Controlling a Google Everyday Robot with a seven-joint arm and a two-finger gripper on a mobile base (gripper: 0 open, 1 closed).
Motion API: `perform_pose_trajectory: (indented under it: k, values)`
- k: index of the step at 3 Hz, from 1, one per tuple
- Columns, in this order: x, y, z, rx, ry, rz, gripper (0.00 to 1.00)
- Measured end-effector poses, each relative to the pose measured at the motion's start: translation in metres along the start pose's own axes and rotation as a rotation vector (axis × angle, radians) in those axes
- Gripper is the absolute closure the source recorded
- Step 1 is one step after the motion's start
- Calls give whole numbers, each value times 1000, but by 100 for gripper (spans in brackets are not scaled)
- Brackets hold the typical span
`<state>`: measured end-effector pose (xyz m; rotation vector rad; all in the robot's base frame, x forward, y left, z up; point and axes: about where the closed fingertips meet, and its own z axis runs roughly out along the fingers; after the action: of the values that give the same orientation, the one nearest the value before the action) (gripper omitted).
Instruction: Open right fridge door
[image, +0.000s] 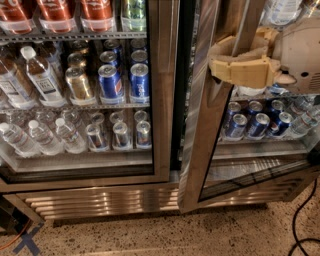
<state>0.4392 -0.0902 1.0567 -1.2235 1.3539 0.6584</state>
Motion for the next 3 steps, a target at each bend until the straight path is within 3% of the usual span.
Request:
perform_pose_trajectory:
  k: [1, 3]
  values:
    - [1, -1, -3, 0, 0, 0, 100]
    - [1, -1, -3, 0, 0, 0, 58]
